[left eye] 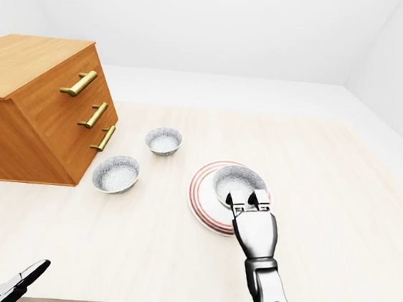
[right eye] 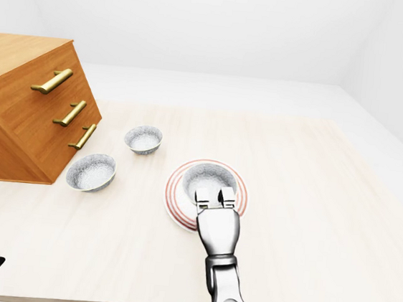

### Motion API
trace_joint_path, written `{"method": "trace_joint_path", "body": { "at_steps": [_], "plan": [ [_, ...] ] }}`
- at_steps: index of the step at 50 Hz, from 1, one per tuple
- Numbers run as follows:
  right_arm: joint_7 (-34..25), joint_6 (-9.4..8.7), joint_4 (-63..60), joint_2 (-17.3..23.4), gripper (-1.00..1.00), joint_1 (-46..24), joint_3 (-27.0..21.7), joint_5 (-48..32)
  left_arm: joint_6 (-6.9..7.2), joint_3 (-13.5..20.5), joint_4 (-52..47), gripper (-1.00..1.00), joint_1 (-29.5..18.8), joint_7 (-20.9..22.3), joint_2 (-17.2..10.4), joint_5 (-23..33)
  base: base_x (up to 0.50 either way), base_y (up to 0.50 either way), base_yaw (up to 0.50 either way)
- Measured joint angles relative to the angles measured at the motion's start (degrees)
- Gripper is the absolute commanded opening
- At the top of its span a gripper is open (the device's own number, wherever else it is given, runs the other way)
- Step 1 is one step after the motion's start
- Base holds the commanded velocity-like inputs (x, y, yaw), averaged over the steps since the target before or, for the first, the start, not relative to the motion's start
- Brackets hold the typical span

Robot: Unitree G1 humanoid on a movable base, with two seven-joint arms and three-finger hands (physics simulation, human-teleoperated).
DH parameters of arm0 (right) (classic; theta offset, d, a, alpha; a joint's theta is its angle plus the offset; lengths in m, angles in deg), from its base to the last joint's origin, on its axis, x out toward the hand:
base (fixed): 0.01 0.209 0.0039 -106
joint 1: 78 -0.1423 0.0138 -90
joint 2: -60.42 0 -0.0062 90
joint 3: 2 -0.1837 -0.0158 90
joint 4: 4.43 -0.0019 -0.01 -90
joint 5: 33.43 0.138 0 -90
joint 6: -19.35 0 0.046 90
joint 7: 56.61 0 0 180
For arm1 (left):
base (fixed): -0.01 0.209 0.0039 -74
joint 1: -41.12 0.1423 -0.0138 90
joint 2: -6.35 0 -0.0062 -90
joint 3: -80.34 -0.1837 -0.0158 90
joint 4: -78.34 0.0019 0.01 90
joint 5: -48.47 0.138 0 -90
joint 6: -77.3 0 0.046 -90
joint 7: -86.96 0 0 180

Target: Put the bowl at the front on the plate.

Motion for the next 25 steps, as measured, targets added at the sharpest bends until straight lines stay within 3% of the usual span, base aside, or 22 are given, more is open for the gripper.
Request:
{"method": "trace_joint_path", "body": {
  "at_steps": [25],
  "plan": [
    [3.77, 0.00, 8.38, -1.44, -1.00, -4.60, -0.98, 2.13, 0.29, 0.38, -0.41, 1.00, 0.10, 0.47, 0.13, -0.36, 0.00, 0.00, 0.00]
  ]
}}
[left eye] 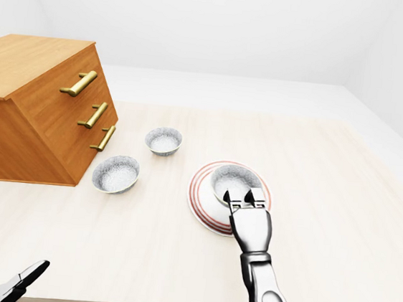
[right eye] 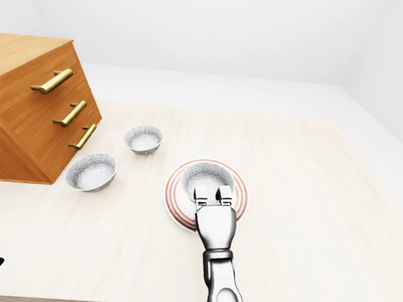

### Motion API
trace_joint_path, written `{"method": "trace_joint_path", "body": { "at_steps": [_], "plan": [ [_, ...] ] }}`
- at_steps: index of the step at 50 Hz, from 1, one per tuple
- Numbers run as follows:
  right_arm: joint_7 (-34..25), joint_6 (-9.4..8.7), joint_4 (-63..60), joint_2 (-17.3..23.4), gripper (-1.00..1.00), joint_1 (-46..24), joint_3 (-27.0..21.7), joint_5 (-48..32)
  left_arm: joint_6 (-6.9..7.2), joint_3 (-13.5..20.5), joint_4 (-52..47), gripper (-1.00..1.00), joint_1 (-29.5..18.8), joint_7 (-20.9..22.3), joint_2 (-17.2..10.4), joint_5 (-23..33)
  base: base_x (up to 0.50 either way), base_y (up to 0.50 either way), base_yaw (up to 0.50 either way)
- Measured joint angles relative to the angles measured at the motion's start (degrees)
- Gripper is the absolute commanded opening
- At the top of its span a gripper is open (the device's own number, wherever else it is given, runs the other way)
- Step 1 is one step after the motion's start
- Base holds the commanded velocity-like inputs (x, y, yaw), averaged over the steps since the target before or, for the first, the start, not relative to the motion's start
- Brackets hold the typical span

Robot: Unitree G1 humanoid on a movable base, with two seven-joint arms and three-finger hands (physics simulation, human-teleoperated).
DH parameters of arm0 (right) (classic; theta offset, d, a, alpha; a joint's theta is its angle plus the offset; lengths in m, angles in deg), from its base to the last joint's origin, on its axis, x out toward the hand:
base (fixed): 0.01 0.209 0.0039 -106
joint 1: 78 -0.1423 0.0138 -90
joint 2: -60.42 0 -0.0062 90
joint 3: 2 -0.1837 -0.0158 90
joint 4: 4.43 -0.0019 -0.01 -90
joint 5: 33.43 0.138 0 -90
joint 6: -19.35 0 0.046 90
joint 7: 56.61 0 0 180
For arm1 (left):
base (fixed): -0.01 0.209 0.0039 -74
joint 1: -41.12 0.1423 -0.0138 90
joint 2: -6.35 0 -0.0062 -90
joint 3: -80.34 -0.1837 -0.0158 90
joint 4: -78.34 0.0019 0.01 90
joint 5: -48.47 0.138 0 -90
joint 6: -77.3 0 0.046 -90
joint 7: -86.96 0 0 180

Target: Put the bowl at the front on the plate.

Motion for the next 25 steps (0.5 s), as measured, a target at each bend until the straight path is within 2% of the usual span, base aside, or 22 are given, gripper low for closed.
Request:
{"method": "trace_joint_path", "body": {
  "at_steps": [25],
  "plan": [
    [2.32, 0.00, 6.58, -0.66, -1.00, -3.73, -1.15, 1.41, -0.51, -0.27, 0.39, 1.00, -0.05, 0.08, -0.02, -0.07, 0.00, 0.00, 0.00]
  ]
}}
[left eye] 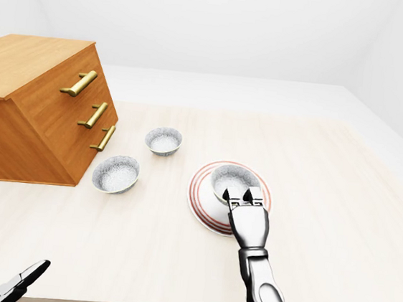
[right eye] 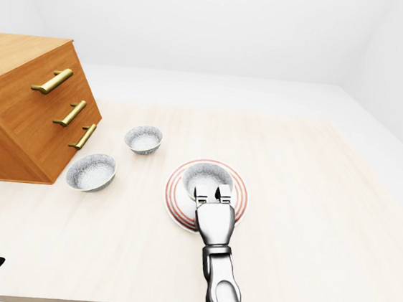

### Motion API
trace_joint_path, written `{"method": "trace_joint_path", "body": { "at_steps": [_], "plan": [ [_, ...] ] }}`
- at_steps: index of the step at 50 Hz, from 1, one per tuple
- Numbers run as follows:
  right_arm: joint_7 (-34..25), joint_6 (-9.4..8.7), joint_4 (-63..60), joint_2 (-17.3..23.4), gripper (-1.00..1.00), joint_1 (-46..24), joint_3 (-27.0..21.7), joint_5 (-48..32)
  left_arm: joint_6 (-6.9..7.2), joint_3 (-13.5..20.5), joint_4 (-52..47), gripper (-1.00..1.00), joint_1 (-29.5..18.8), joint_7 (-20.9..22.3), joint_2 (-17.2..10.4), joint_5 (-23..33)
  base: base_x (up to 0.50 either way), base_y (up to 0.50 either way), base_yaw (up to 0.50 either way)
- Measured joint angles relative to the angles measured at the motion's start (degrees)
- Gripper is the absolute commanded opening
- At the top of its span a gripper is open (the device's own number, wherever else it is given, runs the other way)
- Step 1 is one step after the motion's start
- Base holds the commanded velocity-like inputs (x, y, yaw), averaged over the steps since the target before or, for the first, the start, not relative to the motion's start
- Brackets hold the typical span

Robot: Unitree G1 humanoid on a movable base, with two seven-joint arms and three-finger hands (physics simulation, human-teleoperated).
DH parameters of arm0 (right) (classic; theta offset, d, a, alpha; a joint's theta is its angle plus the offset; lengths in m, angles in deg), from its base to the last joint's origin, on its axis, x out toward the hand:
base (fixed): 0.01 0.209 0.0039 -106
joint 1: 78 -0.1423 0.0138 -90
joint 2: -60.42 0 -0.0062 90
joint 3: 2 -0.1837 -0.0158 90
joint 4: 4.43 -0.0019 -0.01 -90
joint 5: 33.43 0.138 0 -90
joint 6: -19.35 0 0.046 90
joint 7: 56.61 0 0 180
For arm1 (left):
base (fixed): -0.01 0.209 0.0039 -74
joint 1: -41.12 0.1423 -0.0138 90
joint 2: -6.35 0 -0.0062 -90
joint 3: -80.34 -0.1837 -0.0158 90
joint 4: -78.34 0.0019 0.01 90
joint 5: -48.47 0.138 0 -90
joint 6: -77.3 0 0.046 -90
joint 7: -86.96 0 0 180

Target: Put the bowl at the front on the plate.

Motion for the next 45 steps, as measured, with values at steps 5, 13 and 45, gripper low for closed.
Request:
{"method": "trace_joint_path", "body": {
  "at_steps": [5, 13, 45],
  "plan": [
    [0.44, 0.00, 1.13, -0.01, -1.00, -0.48, -0.25, 0.42, -0.09, -0.07, 0.09, 1.00, -0.01, -0.05, -0.01, 0.11, 0.00, 0.00, 0.00],
    [1.01, 0.00, 2.73, 0.02, -1.00, -1.18, -0.66, 1.21, -0.15, -0.22, 0.17, 1.00, -0.02, -0.20, -0.05, 0.23, 0.00, 0.00, 0.00],
    [1.01, 0.00, 7.55, -0.28, -1.00, -4.11, -1.06, 1.45, -0.12, -0.26, 0.17, 1.00, 0.01, -0.18, -0.13, 0.01, 0.00, 0.00, 0.00]
  ]
}}
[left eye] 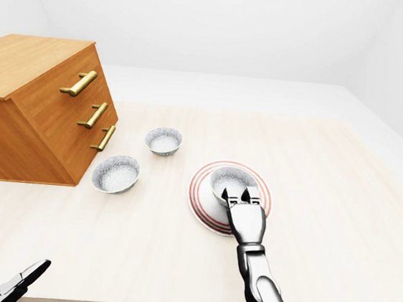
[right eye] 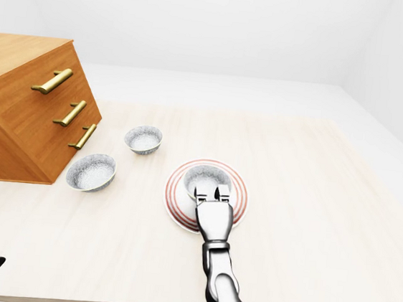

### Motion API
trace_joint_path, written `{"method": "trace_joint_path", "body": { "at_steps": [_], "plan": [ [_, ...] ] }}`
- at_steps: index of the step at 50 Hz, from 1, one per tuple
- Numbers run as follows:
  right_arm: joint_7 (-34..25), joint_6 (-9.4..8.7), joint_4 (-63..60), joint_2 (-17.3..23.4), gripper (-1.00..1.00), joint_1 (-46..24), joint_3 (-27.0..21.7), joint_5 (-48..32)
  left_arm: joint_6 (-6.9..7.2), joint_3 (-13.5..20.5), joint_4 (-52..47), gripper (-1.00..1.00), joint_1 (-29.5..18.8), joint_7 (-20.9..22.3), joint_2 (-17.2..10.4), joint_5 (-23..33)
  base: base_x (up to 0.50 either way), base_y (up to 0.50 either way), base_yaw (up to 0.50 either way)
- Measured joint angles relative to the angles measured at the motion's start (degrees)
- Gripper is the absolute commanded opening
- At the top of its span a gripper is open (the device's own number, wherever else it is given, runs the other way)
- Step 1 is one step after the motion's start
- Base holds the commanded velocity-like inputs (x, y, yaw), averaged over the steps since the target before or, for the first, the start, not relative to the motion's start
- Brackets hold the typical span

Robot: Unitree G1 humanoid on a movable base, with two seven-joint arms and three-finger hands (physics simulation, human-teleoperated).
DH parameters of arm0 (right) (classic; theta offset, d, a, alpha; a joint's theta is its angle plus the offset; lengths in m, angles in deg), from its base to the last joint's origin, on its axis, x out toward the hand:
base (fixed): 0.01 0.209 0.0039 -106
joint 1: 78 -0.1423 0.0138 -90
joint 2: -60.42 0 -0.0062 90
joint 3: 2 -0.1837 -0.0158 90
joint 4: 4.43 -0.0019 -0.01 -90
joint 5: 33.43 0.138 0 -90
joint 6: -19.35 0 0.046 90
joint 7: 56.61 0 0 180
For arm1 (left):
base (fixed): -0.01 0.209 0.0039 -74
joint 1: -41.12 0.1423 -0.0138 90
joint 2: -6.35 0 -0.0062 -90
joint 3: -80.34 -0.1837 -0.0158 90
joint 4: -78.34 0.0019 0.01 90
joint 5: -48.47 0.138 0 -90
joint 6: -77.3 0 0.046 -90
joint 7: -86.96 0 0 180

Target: Put the bowl at the front on the plate.

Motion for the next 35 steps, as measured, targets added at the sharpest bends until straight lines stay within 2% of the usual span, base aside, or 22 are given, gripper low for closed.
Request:
{"method": "trace_joint_path", "body": {
  "at_steps": [8, 10, 11, 12, 26, 35],
  "plan": [
    [0.00, 0.00, 0.68, -0.07, -1.00, -0.52, -0.25, 0.05, 0.32, 0.15, -0.38, 1.00, 0.09, 0.09, 0.08, -0.07, 0.00, 0.00, 0.00],
    [0.00, 0.00, 0.93, -0.09, -0.34, -0.67, -0.36, 0.27, 0.40, 0.21, -0.46, 1.00, 0.08, 0.14, 0.10, -0.07, 0.00, 0.00, 0.00],
    [0.00, 0.00, 1.02, -0.09, 0.79, -0.72, -0.41, 0.36, 0.43, 0.24, -0.49, 1.00, 0.07, 0.15, 0.11, -0.07, 0.00, 0.00, 0.00],
    [0.00, 0.00, 1.08, -0.10, 1.00, -0.77, -0.45, 0.42, 0.50, 0.27, -0.55, 1.00, 0.08, 0.17, 0.12, -0.08, 0.00, 0.00, 0.00],
    [0.01, 0.00, 0.35, -0.09, 1.00, -2.03, -0.75, 0.72, 0.83, 0.53, -0.85, 1.00, 0.02, 0.36, 0.20, -0.14, 0.00, 0.00, 0.00],
    [0.00, 0.00, -1.85, -0.04, 1.00, -1.41, -0.38, -0.16, 0.50, 0.40, -0.51, 1.00, -0.01, 0.37, 0.16, -0.16, 0.00, 0.00, 0.00]
  ]
}}
